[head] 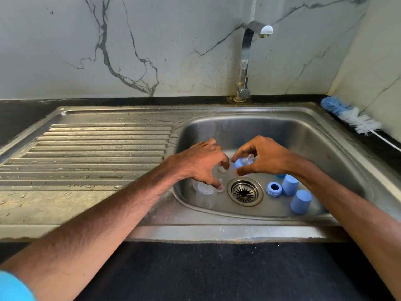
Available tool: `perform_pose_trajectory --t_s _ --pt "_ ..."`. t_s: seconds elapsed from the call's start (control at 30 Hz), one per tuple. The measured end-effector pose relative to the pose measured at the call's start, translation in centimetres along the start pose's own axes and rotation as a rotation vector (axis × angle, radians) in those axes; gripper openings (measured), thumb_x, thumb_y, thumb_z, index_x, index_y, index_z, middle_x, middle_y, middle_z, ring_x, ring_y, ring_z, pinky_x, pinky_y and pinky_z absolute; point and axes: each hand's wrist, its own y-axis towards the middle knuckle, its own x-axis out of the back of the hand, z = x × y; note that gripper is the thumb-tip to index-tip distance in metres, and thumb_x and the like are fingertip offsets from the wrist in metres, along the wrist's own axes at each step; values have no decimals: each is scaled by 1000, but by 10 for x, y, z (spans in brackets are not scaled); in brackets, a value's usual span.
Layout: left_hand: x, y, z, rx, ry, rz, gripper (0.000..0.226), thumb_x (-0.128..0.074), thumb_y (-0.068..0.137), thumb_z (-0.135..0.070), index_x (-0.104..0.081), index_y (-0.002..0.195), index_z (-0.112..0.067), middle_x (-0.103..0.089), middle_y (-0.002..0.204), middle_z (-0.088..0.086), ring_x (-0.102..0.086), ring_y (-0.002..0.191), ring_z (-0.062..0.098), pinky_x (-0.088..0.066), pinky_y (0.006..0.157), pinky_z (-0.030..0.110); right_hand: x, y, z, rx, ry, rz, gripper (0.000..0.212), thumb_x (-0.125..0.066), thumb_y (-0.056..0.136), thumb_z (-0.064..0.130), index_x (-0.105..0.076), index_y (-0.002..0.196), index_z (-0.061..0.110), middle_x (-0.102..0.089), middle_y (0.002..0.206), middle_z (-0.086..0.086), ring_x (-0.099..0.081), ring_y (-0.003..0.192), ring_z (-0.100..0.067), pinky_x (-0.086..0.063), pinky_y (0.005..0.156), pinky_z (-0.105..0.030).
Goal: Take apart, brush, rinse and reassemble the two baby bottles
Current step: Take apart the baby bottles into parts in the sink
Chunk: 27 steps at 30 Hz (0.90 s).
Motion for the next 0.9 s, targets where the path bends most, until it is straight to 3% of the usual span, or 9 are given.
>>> perform_pose_trajectory --t_s 0.13,0.27,0.4,0.5,0.63,0.8,0.9 --pt "2 2 -3 70 -98 -157 65 -79 71 -69 -64 123 -33 -65 111 -17 -52 107 11 -43 83 32 1 0 -1 -82 84 -59 42 -92 72 41 -78 108 24 -77 94 11 -75 83 -8 -60 70 -21" --pt "4 3 -14 131 -465 -314 83 -88 63 -66 -59 128 -24 -69 116 -12 -65 91 3 -59 84 32 3 -1 2 -166 463 -86 40 -92 75 29 -75 105 8 -80 87 -3 -79 79 -18 -61 68 -22" --pt "5 5 -23 110 -763 -550 56 -95 68 -41 -71 112 -17 -77 96 -9 -72 85 1 -61 81 32 5 -5 10 -193 752 -102 37 -87 80 33 -79 102 5 -80 93 -13 -78 81 -20 -61 70 -23" --pt "6 8 -23 103 -873 -647 48 -92 74 -35 -75 115 -18 -78 99 -9 -73 88 1 -61 82 27 15 -9 11 -161 953 -75 32 -74 93 33 -79 109 5 -78 104 -19 -77 96 -29 -62 80 -29" --pt "3 12 -18 117 -1006 -720 47 -91 76 -30 -74 119 -20 -78 104 -10 -73 94 2 -56 85 19 24 -13 5 -102 843 -139 28 -78 90 19 -77 116 9 -78 112 -14 -75 105 -30 -64 79 -33" --pt "-1 15 -19 109 -1388 -644 42 -88 81 -18 -72 119 -13 -79 105 5 -77 97 22 -63 83 39 22 -17 7 -88 821 -238 32 -87 77 26 -82 107 17 -79 107 -12 -77 100 -29 -63 75 -27" --pt "2 14 -20 63 -1418 -586 36 -81 87 -13 -71 122 -8 -79 105 5 -77 98 22 -63 80 33 21 -18 7 -59 827 -241 37 -89 73 28 -82 107 16 -79 108 -12 -78 97 -31 -63 78 -27"
